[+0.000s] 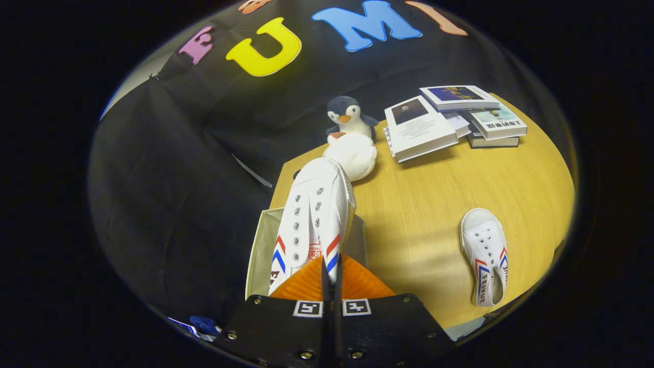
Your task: Open the storage box then place both shoes into the box .Put the left shoe in first, then the right shoe, with the right side of both shoes facing outward in a uniform manner.
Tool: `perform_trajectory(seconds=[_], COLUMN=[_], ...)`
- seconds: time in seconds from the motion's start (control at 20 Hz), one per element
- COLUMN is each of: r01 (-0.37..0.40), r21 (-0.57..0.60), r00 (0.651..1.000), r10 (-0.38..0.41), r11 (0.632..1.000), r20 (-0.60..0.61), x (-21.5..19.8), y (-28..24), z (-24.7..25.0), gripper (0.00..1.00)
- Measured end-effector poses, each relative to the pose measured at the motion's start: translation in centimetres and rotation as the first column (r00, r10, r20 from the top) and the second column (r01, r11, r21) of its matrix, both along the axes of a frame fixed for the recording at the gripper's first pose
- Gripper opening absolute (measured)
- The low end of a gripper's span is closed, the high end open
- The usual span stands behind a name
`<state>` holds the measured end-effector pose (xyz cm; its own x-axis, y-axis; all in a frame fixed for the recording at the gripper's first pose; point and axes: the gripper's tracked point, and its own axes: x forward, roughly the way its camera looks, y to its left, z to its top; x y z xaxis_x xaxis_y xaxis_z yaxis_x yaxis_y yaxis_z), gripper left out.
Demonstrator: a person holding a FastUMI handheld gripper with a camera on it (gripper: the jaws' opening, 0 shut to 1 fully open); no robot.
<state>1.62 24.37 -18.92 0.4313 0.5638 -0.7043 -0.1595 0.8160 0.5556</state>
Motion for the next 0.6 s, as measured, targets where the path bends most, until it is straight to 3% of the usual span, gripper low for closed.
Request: perform_trajectory(seconds=[0.6], r01=[-0.089], r21=[-0.053], r00=[0.996], r10=[0.088], r11=[0.995], r20=[-0.021], x=[-1.7], y=[9.1], z=[-3.2], gripper=[0.00])
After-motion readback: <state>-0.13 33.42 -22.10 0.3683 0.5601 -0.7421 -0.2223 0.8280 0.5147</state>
